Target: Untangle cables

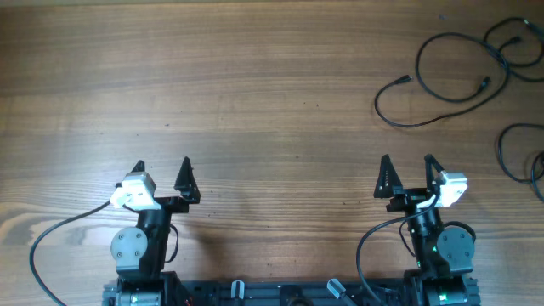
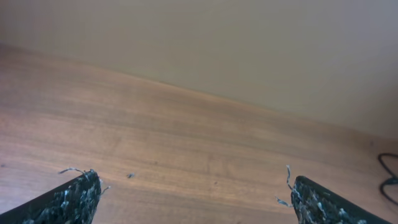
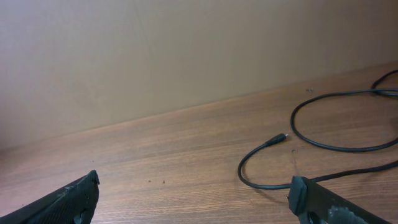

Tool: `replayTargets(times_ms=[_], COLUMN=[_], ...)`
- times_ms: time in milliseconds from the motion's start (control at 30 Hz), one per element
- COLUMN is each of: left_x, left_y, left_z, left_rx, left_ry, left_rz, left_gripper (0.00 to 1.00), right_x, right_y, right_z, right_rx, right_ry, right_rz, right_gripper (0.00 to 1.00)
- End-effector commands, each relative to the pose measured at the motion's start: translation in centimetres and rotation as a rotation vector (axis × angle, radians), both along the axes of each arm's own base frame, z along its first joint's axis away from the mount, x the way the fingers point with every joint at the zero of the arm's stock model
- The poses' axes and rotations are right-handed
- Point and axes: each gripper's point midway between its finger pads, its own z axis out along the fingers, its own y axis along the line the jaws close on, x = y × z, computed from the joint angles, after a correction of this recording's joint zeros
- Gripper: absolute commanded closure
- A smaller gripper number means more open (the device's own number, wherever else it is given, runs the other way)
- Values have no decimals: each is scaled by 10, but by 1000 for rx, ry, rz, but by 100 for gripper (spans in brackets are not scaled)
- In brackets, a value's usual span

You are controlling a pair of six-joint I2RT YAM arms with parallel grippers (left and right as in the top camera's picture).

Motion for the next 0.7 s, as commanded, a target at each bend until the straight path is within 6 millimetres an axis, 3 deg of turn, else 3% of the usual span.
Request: replayTargets(times_ms=[0,667], left_x=[-3,-4], left_y=[10,10], left_z=[-6,-4], left_rx=[35,30], left_ry=[15,5], left_rz=[56,54], left_gripper=[0,0], right_x=[-1,-1], right_y=[3,3], right_z=[2,2], right_rx=[9,9], right_ry=[-9,-8], right_rz=[14,14], right_gripper=[0,0])
